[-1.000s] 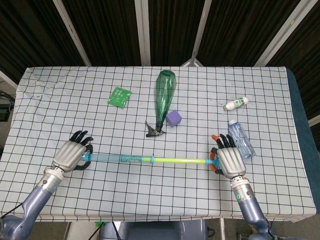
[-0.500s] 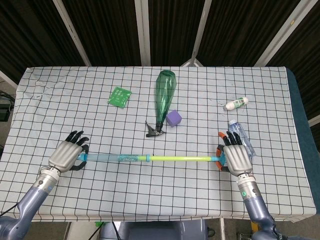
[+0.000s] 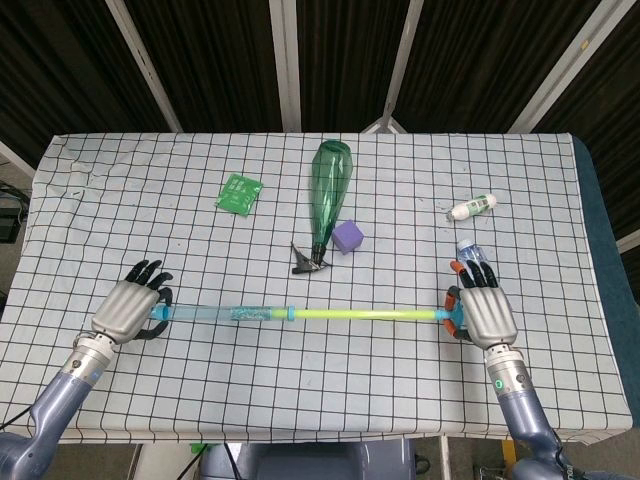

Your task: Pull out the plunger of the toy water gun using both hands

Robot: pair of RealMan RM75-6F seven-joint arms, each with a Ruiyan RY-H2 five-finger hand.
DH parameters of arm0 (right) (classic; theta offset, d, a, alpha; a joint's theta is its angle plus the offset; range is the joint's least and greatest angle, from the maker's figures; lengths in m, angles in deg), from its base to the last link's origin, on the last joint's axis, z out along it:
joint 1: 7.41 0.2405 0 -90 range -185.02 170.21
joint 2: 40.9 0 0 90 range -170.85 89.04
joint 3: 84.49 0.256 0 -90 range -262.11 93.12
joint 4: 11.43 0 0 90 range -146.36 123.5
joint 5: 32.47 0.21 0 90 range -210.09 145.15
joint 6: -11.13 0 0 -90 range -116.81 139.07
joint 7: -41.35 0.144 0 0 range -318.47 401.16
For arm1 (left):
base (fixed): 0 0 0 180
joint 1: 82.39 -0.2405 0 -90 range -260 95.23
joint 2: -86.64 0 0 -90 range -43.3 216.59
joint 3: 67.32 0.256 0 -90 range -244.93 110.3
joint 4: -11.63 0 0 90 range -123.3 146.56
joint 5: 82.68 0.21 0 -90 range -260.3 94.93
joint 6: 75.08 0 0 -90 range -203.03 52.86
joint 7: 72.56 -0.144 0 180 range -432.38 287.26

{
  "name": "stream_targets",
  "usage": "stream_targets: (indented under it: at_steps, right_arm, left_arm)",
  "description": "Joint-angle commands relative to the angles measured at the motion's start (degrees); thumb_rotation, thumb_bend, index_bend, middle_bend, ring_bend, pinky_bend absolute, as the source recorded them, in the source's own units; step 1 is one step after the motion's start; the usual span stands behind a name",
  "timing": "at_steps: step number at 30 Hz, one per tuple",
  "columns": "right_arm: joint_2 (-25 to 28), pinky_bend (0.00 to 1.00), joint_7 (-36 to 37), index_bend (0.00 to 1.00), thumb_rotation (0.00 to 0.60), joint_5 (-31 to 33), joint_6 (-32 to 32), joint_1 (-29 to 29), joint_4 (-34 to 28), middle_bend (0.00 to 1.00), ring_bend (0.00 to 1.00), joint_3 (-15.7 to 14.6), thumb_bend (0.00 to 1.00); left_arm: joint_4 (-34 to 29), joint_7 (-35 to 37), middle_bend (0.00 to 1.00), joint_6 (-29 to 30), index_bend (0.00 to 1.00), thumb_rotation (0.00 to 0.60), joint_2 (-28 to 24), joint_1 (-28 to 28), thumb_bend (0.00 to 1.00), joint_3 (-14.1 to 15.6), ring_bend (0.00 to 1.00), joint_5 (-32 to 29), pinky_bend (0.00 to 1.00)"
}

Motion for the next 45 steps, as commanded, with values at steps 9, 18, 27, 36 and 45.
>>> stream_targets:
  at_steps: [9, 18, 27, 36, 45]
  right_arm:
    - [0.6, 0.0, 0.2, 0.67, 0.6, 0.6, -0.2, -0.2, 0.4, 0.17, 0.0, 0.2, 0.43]
    - [1.3, 0.0, -0.6, 0.49, 0.6, 1.2, 0.7, -0.3, 0.2, 0.14, 0.0, -0.8, 0.43]
    - [2.5, 0.0, -4.3, 0.0, 0.6, 2.6, 0.6, -0.1, -1.0, 0.0, 0.0, -1.5, 0.38]
    - [4.3, 0.0, -2.4, 0.0, 0.6, 1.0, -0.6, -1.3, -3.4, 0.0, 0.0, -2.1, 0.37]
    - [9.4, 0.0, 6.6, 0.0, 0.6, -9.9, -6.3, -6.9, -5.6, 0.0, 0.0, -6.2, 0.3]
  left_arm:
    - [-0.2, -0.5, 0.18, -0.3, 0.6, 0.6, -0.1, 0.0, 0.53, -0.3, 0.0, -0.2, 0.0]
    - [-0.6, -1.0, 0.09, -0.7, 0.45, 0.6, -0.1, -0.1, 0.37, -0.4, 0.0, -0.6, 0.0]
    - [-1.6, -0.6, 0.03, -0.7, 0.13, 0.6, -0.4, -0.4, 0.11, -0.5, 0.0, -1.3, 0.0]
    - [-4.3, 2.5, 0.03, 2.2, 0.12, 0.6, -1.3, -2.5, 0.11, -0.5, 0.0, -0.1, 0.0]
    - [-10.2, 7.5, 0.0, 11.9, 0.06, 0.6, -5.0, -9.1, 0.11, 0.7, 0.0, 3.5, 0.0]
